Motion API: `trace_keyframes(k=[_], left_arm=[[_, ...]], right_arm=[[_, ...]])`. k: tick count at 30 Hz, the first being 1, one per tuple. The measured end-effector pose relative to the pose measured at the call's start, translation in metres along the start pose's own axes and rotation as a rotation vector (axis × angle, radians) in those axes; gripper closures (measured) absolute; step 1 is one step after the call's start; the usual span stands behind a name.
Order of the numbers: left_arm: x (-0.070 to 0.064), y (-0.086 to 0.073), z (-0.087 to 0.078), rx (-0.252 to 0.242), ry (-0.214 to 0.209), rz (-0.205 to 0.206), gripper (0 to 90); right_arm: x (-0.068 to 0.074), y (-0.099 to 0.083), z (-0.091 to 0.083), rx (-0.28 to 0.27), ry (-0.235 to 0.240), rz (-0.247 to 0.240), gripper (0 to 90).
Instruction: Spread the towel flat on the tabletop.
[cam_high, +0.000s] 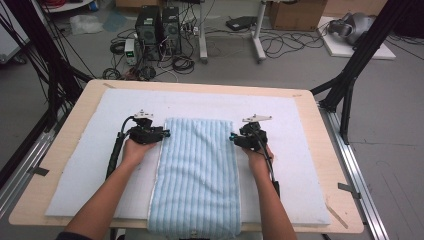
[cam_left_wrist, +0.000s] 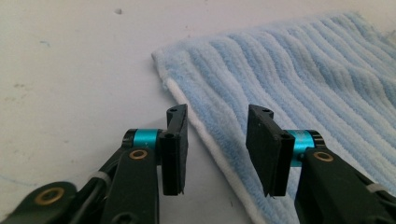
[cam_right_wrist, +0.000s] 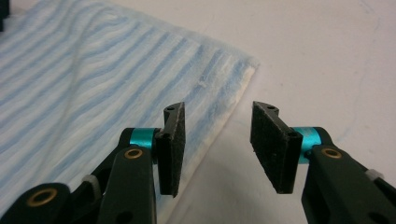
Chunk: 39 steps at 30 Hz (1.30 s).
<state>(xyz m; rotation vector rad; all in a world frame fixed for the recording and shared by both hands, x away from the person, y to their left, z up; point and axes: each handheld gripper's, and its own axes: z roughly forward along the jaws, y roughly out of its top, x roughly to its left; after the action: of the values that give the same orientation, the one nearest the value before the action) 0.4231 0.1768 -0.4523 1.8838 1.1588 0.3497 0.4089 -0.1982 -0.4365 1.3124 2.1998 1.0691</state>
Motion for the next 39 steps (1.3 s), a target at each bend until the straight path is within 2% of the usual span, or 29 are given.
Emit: trace_keyframes(k=[3,4,6,7,9,11,13,14,16,17,18,20,22,24,27,29,30,32,36,38,39], left_arm=[[-0.003,0.0,0.001,0.005,0.023,0.022,68.0],[-0.003,0.0,0.001,0.01,0.023,0.032,71.7],[-0.006,0.0,0.002,0.012,0.027,0.057,82.1],[-0.008,0.001,0.002,0.015,0.032,0.07,85.0],[-0.008,0.001,0.002,0.018,0.036,0.073,86.3],[-0.006,0.001,0.002,0.004,0.058,0.045,86.6],[-0.003,0.002,0.003,-0.006,0.071,0.017,86.7],[-0.002,0.003,0.003,0.005,0.063,0.015,86.7],[-0.004,0.006,0.005,-0.002,0.073,0.033,86.2],[-0.004,0.007,0.005,-0.006,0.079,0.029,83.8],[-0.003,0.009,0.005,-0.017,0.082,0.019,77.7],[0.002,0.012,0.006,-0.031,0.1,-0.007,66.4],[0.007,0.015,0.008,-0.043,0.097,-0.038,64.3],[0.01,0.019,0.012,-0.043,0.095,-0.052,63.3],[0.008,0.023,0.023,0.004,0.088,-0.017,67.0],[0.003,0.023,0.027,0.012,0.124,0.04,76.3],[0.002,0.024,0.029,0.016,0.114,0.05,85.4],[0.0,0.025,0.03,0.017,0.151,0.074,87.0],[0.005,0.025,0.031,-0.006,0.18,0.022,87.2],[0.006,0.025,0.03,-0.014,0.17,0.011,86.3],[0.007,0.025,0.029,-0.013,0.162,0.011,82.2]], right_arm=[[0.001,0.0,0.014,0.039,-0.006,-0.003,57.5],[0.002,0.0,0.017,0.037,-0.013,-0.008,59.2],[0.004,0.001,0.017,0.037,-0.019,-0.017,69.4],[0.004,0.001,0.017,0.038,-0.015,-0.027,77.7],[0.007,0.003,0.017,0.051,-0.002,-0.041,86.5],[0.01,0.006,0.019,0.056,-0.032,-0.066,87.2],[0.008,0.007,0.02,0.048,-0.064,-0.059,87.5],[0.007,0.007,0.021,0.043,-0.076,-0.054,87.7],[0.005,0.006,0.022,0.036,-0.106,-0.057,87.7],[0.005,0.006,0.022,0.036,-0.108,-0.048,87.6],[0.005,0.006,0.023,0.032,-0.11,-0.051,86.7],[0.002,0.006,0.022,0.015,-0.114,-0.039,79.4],[-0.004,0.006,0.02,-0.024,-0.113,-0.001,74.7],[-0.01,0.009,0.022,-0.015,-0.084,0.037,71.0],[-0.007,0.014,0.03,0.0,-0.068,0.024,72.0],[-0.002,0.018,0.036,0.027,-0.075,-0.003,79.7],[0.0,0.02,0.038,0.03,-0.079,-0.014,84.3],[0.002,0.024,0.041,0.05,-0.106,-0.035,86.1],[0.001,0.03,0.046,0.061,-0.156,-0.043,86.4],[0.0,0.031,0.049,0.049,-0.162,-0.032,86.2],[0.001,0.031,0.05,0.045,-0.165,-0.037,85.4]])
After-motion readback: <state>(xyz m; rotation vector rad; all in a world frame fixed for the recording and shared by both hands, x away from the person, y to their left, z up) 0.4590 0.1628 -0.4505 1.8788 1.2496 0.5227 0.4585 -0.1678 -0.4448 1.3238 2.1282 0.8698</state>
